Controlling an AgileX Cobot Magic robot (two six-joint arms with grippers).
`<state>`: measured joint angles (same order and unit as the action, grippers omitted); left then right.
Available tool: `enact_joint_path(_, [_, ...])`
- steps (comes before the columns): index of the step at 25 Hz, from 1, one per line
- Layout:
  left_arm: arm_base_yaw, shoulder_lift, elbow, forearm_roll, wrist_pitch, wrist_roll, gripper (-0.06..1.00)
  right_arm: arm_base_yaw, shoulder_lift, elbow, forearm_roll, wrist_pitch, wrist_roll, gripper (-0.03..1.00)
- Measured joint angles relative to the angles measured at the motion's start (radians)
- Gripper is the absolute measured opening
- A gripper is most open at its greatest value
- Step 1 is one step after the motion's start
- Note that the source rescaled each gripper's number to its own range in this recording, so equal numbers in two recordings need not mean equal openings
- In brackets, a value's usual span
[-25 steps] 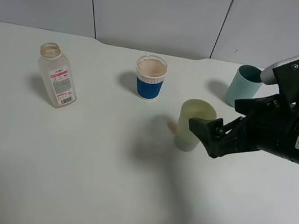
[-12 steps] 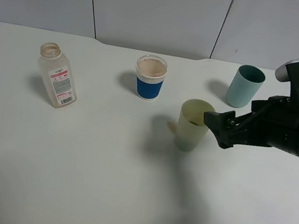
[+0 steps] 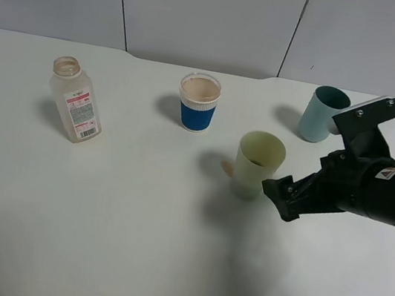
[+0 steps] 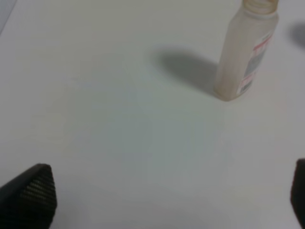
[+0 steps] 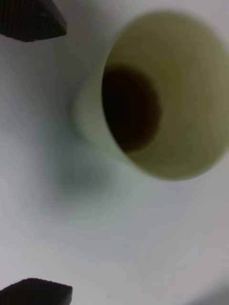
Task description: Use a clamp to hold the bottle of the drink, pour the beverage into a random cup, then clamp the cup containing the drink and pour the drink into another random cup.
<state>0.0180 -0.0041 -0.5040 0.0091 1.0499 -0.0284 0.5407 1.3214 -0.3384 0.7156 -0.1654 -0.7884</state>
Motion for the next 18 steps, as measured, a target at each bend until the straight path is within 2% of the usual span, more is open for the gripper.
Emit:
enact_joint_path(3, [0.0,0.0,0.0,0.0,0.0,0.0,1.0,0.0,0.068,0.0,-0.009,-0.047,0.008,1.0])
enact_joint_path(5, [0.0,0.0,0.0,0.0,0.0,0.0,1.0,0.0,0.114,0.0,-0.046,-0.078,0.055,1.0])
enact_joint_path(9, [0.0,0.0,0.0,0.0,0.0,0.0,1.0,0.0,0.196,0.001,-0.205,-0.139,0.221,1.0])
enact_joint_path(13, [0.0,0.0,0.0,0.0,0.0,0.0,1.0,0.0,0.252,0.001,-0.388,-0.242,0.385,1.0])
enact_joint_path(18, [0.0,0.0,0.0,0.0,0.0,0.0,1.0,0.0,0.307,0.0,-0.551,-0.358,0.522,1.0])
